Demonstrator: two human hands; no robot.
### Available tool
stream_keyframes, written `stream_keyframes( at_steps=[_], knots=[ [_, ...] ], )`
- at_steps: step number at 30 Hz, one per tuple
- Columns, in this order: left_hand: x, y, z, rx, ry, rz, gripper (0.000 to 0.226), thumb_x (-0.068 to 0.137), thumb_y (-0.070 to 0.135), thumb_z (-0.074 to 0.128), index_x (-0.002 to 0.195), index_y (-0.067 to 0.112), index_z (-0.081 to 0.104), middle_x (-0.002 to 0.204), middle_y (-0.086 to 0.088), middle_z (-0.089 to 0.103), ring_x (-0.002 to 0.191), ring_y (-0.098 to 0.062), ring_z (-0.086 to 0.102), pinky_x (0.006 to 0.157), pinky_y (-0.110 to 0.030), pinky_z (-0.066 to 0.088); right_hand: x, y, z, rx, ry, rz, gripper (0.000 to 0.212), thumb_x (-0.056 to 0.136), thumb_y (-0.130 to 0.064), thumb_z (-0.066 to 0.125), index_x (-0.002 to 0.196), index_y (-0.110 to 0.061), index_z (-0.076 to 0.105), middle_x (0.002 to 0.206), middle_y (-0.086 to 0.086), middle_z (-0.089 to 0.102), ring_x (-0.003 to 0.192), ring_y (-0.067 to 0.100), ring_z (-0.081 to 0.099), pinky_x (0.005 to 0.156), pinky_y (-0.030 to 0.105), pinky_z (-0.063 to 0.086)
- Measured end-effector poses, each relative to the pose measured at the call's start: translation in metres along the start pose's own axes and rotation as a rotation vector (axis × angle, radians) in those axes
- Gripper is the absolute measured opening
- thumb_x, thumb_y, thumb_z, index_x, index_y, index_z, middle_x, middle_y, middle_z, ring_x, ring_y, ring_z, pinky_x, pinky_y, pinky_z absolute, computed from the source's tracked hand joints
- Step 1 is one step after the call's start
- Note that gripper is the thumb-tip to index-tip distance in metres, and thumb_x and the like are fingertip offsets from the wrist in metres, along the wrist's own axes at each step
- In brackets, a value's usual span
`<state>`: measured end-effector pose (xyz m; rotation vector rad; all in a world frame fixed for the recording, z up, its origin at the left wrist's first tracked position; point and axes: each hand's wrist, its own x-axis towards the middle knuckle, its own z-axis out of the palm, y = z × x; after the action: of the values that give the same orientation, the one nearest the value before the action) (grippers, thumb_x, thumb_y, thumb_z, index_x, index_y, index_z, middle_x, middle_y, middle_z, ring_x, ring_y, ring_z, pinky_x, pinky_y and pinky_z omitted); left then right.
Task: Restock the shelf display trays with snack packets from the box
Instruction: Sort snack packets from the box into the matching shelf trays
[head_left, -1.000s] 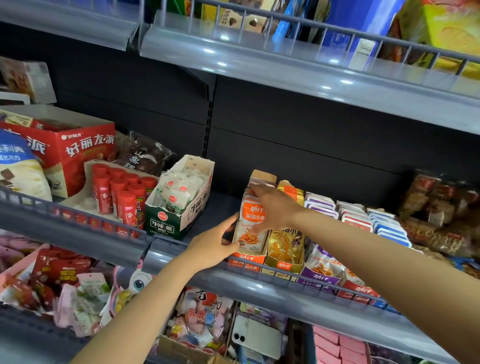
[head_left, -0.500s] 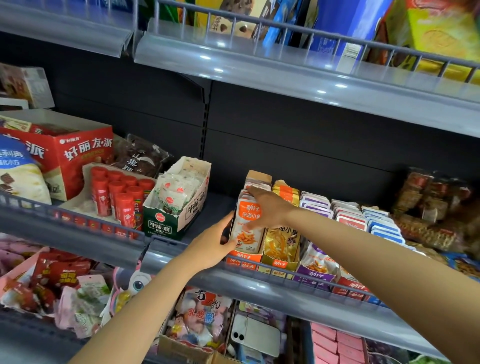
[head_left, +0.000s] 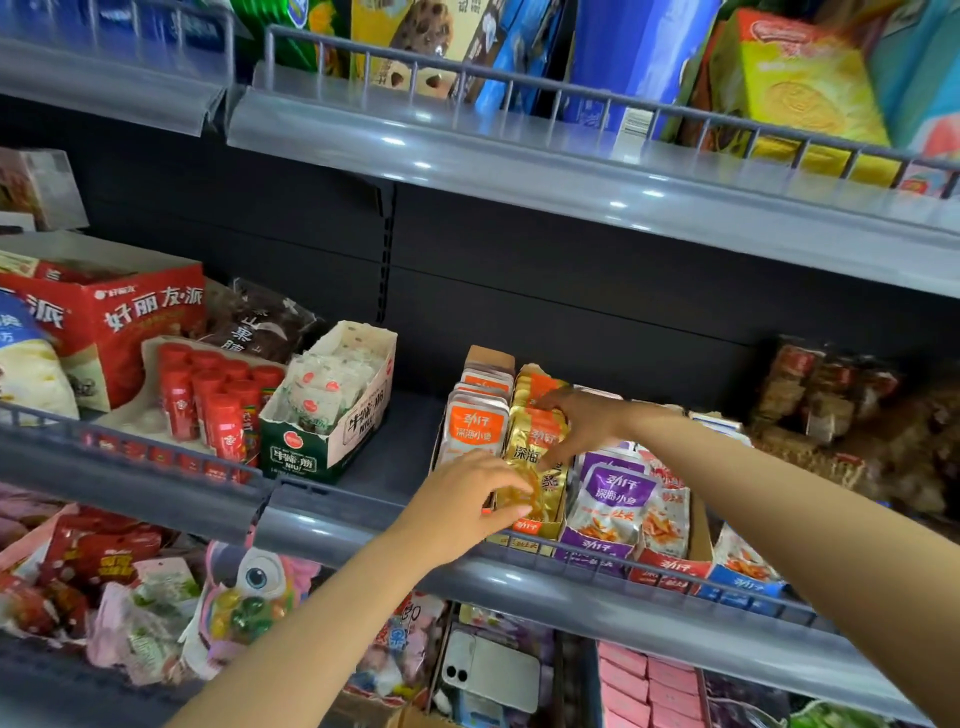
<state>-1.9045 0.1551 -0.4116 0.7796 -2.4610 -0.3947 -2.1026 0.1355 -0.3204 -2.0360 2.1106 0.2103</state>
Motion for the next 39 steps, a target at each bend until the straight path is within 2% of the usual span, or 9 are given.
stream_keyframes(
  at_steps=[4, 13, 17, 21, 26, 28, 31, 35, 39],
  knots=[
    [0.005, -0.007, 0.015, 0.033, -0.072, -0.043, 0.035, 0.088, 0.049, 0.054, 0.119, 0.034, 0.060, 0.125, 0.016, 0.055, 0.122, -0.004, 0.042, 0.109, -0.035, 0.031, 0.009, -0.004, 0.005, -0.049, 0.067, -0.019, 0.096, 0.070, -0.051, 0.076, 0.145, -0.022, 0.025, 0.151, 0.003, 0.030, 0.137, 0.023, 0.031, 0.110, 0.037, 0.032],
    [0.007, -0.014, 0.023, 0.013, -0.094, -0.049, 0.028, 0.088, 0.049, 0.054, 0.104, 0.030, 0.068, 0.110, 0.018, 0.052, 0.101, 0.001, 0.045, 0.092, -0.024, 0.039, 0.014, -0.006, 0.014, -0.041, 0.081, -0.009, 0.112, 0.062, -0.053, 0.080, 0.146, -0.022, 0.013, 0.150, 0.003, 0.020, 0.140, 0.025, 0.024, 0.109, 0.042, 0.035],
    [0.007, -0.014, 0.023, 0.027, -0.095, -0.049, 0.028, 0.089, 0.048, 0.053, 0.102, 0.028, 0.068, 0.111, 0.017, 0.051, 0.100, 0.002, 0.043, 0.090, -0.022, 0.038, 0.012, -0.006, 0.012, 0.014, 0.035, -0.004, 0.113, 0.064, -0.053, 0.079, 0.147, -0.024, 0.008, 0.151, 0.002, 0.029, 0.138, 0.026, 0.032, 0.106, 0.040, 0.038],
    [0.006, -0.014, 0.024, 0.027, -0.087, -0.050, 0.028, 0.089, 0.047, 0.054, 0.102, 0.027, 0.069, 0.111, 0.017, 0.050, 0.099, 0.003, 0.041, 0.087, -0.020, 0.036, 0.009, -0.009, 0.014, 0.001, 0.024, -0.091, 0.111, 0.063, -0.049, 0.082, 0.147, -0.024, 0.012, 0.151, 0.000, 0.031, 0.137, 0.024, 0.034, 0.108, 0.039, 0.038],
    [0.004, -0.015, 0.024, 0.026, -0.089, -0.050, 0.031, 0.090, 0.049, 0.051, 0.103, 0.027, 0.068, 0.116, 0.017, 0.050, 0.102, 0.004, 0.038, 0.091, -0.022, 0.036, 0.012, -0.009, 0.019, -0.026, 0.242, -0.121, 0.099, 0.068, -0.043, 0.080, 0.144, -0.023, 0.020, 0.145, 0.002, 0.041, 0.129, 0.024, 0.045, 0.099, 0.035, 0.044],
    [0.003, -0.014, 0.024, 0.027, -0.088, -0.049, 0.032, 0.090, 0.049, 0.051, 0.104, 0.027, 0.068, 0.117, 0.016, 0.051, 0.103, 0.005, 0.037, 0.093, -0.024, 0.037, 0.014, -0.009, 0.019, -0.083, 0.296, -0.146, 0.098, 0.069, -0.045, 0.079, 0.145, -0.024, 0.021, 0.149, 0.002, 0.036, 0.134, 0.024, 0.038, 0.106, 0.037, 0.037],
    [0.002, -0.013, 0.023, 0.027, -0.086, -0.050, 0.031, 0.090, 0.049, 0.051, 0.103, 0.027, 0.068, 0.117, 0.016, 0.051, 0.104, 0.003, 0.039, 0.093, -0.025, 0.039, 0.012, -0.012, 0.018, -0.149, 0.209, -0.156, 0.105, 0.070, -0.041, 0.079, 0.149, -0.025, 0.013, 0.156, 0.002, 0.021, 0.142, 0.025, 0.023, 0.111, 0.041, 0.030],
    [0.003, -0.013, 0.024, 0.032, -0.085, -0.050, 0.030, 0.091, 0.047, 0.051, 0.105, 0.027, 0.068, 0.118, 0.015, 0.051, 0.103, 0.005, 0.038, 0.093, -0.024, 0.038, 0.010, -0.011, 0.020, -0.077, 0.177, -0.124, 0.106, 0.075, -0.025, 0.078, 0.150, -0.026, 0.004, 0.158, 0.001, 0.015, 0.142, 0.024, 0.025, 0.106, 0.036, 0.038],
    [0.002, -0.011, 0.023, 0.042, -0.081, -0.052, 0.031, 0.091, 0.048, 0.050, 0.105, 0.026, 0.068, 0.119, 0.015, 0.051, 0.107, 0.001, 0.042, 0.093, -0.024, 0.038, 0.010, -0.012, 0.020, -0.059, 0.177, -0.143, 0.106, 0.076, -0.023, 0.077, 0.150, -0.025, 0.002, 0.158, 0.001, 0.013, 0.143, 0.023, 0.024, 0.106, 0.035, 0.037]
  ],
)
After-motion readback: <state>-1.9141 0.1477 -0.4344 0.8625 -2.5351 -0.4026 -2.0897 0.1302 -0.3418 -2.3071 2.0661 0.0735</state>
